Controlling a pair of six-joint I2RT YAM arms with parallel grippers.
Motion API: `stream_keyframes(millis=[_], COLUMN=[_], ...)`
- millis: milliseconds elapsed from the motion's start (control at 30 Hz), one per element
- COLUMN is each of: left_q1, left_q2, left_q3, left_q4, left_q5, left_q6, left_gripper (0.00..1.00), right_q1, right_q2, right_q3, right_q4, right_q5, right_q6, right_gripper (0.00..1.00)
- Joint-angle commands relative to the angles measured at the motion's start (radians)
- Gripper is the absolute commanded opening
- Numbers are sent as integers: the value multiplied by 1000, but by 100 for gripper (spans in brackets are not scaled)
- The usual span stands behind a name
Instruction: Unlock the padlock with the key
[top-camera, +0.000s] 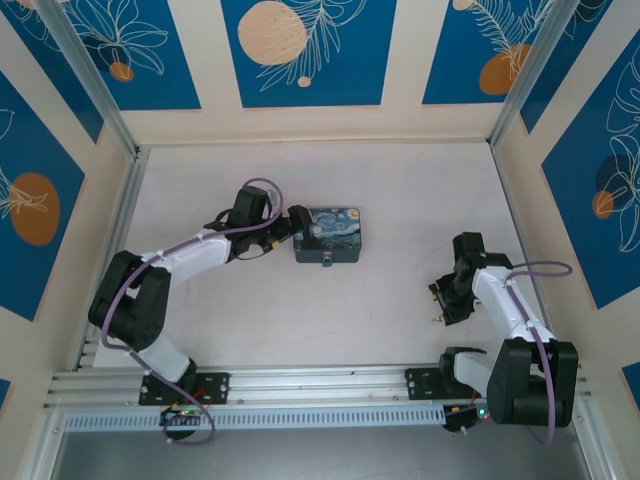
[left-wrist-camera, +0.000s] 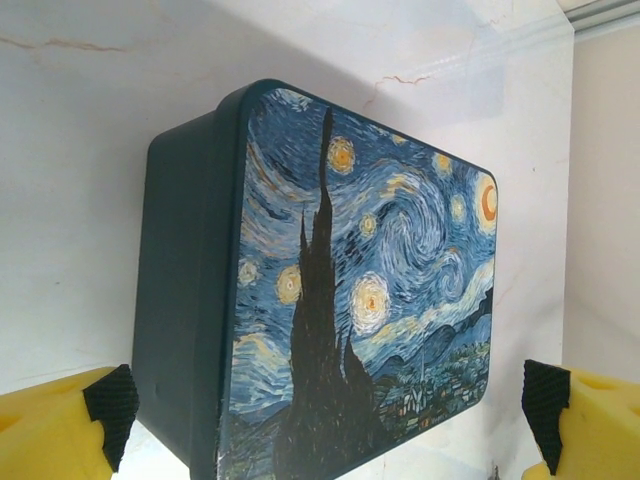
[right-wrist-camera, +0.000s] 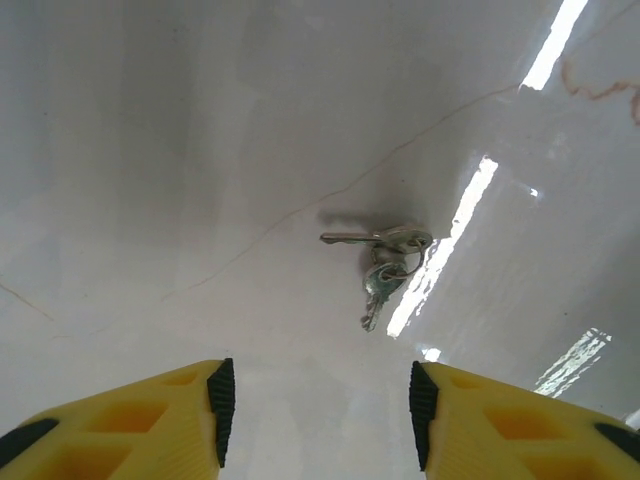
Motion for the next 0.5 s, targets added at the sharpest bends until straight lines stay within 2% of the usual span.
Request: stream_keyframes(millis=[0,467], left_q1=[-8,-8], left_q2=[12,41], left_q3=[21,76], left_q4=[19,11], left_q5=[24,55], left_q6=[-11,-18], left_gripper=[100,100], right_q1=[4,9], right_q2=[3,42], right_q3=[-21,-26], right_q4=[-21,-24], right_q5=[31,60], right_q6=[43,66], right_gripper=[49,49])
